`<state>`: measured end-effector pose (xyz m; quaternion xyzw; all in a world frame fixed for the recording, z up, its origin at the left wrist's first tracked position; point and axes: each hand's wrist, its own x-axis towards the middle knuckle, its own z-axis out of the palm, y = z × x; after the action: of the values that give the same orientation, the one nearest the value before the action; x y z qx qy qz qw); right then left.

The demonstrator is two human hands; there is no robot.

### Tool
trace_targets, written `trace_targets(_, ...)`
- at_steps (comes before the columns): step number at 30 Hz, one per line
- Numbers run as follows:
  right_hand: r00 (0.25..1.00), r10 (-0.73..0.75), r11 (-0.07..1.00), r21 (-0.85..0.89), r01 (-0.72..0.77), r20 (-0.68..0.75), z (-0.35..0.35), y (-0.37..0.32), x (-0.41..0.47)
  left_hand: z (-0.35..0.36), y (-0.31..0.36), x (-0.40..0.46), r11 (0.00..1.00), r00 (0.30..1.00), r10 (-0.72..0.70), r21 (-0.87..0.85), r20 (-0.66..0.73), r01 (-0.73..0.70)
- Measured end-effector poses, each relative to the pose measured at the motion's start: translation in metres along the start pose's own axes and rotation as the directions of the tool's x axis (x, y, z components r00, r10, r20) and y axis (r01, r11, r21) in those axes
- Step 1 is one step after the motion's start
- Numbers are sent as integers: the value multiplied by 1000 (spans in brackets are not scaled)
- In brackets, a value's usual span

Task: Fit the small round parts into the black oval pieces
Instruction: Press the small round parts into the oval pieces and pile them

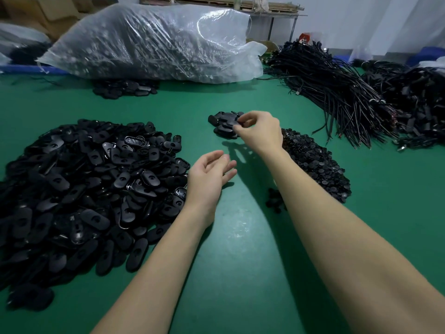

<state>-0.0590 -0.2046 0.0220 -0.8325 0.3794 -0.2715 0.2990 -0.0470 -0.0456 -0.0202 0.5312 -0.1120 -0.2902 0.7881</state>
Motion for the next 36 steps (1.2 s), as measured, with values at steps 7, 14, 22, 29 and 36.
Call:
trace_targets(7, 997, 50, 994, -101, -45, 50, 22, -5, 30, 0, 1, 0, 1000, 1000, -7, 5, 12, 7)
trace_targets(14, 997, -79, 990, -116, 78, -4, 19, -10, 9, 0, 1, -1, 1000, 1000, 2, 22, 6, -2)
trace_targets(22, 719, -34, 935, -231, 267, 694, 14, -56, -13, 2, 5, -6, 993, 985, -9, 118, 171, -11)
trace_targets(29, 794, 7, 913, -328, 243, 607, 38, -86, -29, 0, 7, -9, 957, 963, 39, 266, 268, -113)
trace_targets(36, 874, 15, 876, -427, 223, 487, 40, -85, -36, -1, 5, -8, 953, 969, 66, 272, 238, -132)
